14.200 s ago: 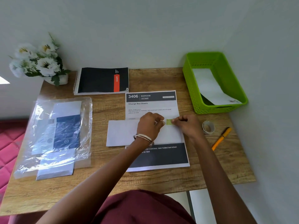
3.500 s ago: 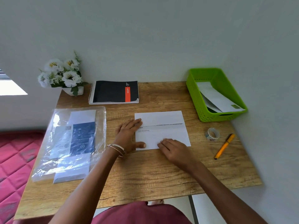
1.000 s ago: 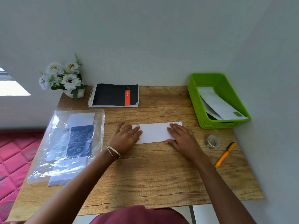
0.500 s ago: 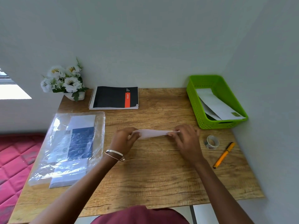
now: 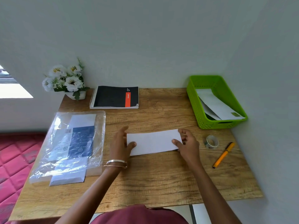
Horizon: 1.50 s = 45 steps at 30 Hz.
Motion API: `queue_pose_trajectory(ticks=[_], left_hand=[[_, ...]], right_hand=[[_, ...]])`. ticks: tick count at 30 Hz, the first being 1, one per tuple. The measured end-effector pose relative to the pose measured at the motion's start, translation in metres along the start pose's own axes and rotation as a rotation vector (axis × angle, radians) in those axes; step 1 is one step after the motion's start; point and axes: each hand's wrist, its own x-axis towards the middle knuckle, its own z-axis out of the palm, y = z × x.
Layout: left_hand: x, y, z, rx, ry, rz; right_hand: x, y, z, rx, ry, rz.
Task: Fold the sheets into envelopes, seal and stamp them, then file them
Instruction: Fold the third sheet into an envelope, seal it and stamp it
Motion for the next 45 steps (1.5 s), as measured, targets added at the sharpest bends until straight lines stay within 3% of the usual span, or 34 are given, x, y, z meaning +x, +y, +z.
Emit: queue_pose_trajectory(ticks=[3,6,8,11,20,24,27,31,35,37,41,45], left_hand=[[-0.006,-0.014,0.007,0.181,-0.032,0.144],[-0.011,-0.022,0.009,0.328,-0.015,0.211],[-0.013,-0.022,0.006,0.415,-0.009,0.244],[-0.016,-0.019,0.002,0.537,-0.048,0.244],[-0.022,-0.02,-0.01,0.626,-0.218,0.252],[-0.033,-0.034,-0.039,0.463,-0.072,0.332],[-0.042,-0.062,-0.071,0.474,0.033,0.357],[-0.059,-0.104,-0.118,0.515,0.174,0.294],[-0.071,-0.137,-0.157,0.556,0.248,0.188],[-0.071,-0.15,-0.171,0.565,0.227,0.175],[-0.07,-0.169,-0.19,0.609,0.185,0.171],[-0.068,-0.177,-0.196,0.634,0.153,0.186]], right_hand=[[-0.005,0.0,0.009,-0.295,0.036,-0.108],[-0.014,0.002,0.02,-0.837,0.105,-0.223],[-0.02,0.007,0.03,-0.931,0.159,-0.295],[-0.028,0.018,0.042,-0.9,0.161,-0.374],[-0.038,0.019,0.045,-0.867,0.167,-0.328],[-0.042,0.014,0.05,-0.822,0.193,-0.309],[-0.054,0.007,0.062,-0.751,0.201,-0.433],[-0.077,-0.013,0.096,-0.553,0.063,-0.696],[-0.101,-0.037,0.143,-0.442,-0.235,-1.065],[-0.114,-0.048,0.166,-0.401,-0.358,-1.16],[-0.134,-0.067,0.204,-0.512,-0.412,-1.182],[-0.146,-0.08,0.223,-0.616,-0.433,-1.011]])
